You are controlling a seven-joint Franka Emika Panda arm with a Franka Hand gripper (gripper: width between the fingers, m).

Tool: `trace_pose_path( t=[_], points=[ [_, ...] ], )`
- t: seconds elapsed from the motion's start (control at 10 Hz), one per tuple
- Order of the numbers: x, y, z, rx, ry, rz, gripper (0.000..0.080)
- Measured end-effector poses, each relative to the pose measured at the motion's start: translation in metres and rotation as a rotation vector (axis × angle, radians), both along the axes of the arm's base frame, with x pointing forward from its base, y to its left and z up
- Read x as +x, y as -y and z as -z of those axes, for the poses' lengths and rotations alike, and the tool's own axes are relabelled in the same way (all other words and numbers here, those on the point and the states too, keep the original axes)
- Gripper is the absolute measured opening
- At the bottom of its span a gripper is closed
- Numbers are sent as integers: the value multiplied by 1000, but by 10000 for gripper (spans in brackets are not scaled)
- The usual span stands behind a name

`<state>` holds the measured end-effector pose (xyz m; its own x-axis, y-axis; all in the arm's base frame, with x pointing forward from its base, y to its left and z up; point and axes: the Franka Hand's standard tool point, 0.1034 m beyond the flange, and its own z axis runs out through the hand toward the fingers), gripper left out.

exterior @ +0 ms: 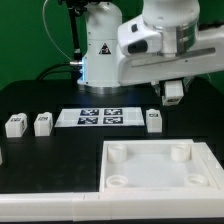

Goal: Assemble one leg

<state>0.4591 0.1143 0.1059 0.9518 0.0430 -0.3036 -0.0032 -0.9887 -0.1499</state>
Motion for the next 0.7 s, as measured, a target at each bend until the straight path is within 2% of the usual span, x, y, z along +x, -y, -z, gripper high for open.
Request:
trace_pose_path(
  t=[0.1,0.2,0.5,0.7],
  points=[
    [20,8,-14,6,121,-15,291],
    [30,14,-18,-2,236,-12,291],
    [35,18,-16,-24,464,6,291],
    [33,18,-13,-25,460,5,291]
  ],
)
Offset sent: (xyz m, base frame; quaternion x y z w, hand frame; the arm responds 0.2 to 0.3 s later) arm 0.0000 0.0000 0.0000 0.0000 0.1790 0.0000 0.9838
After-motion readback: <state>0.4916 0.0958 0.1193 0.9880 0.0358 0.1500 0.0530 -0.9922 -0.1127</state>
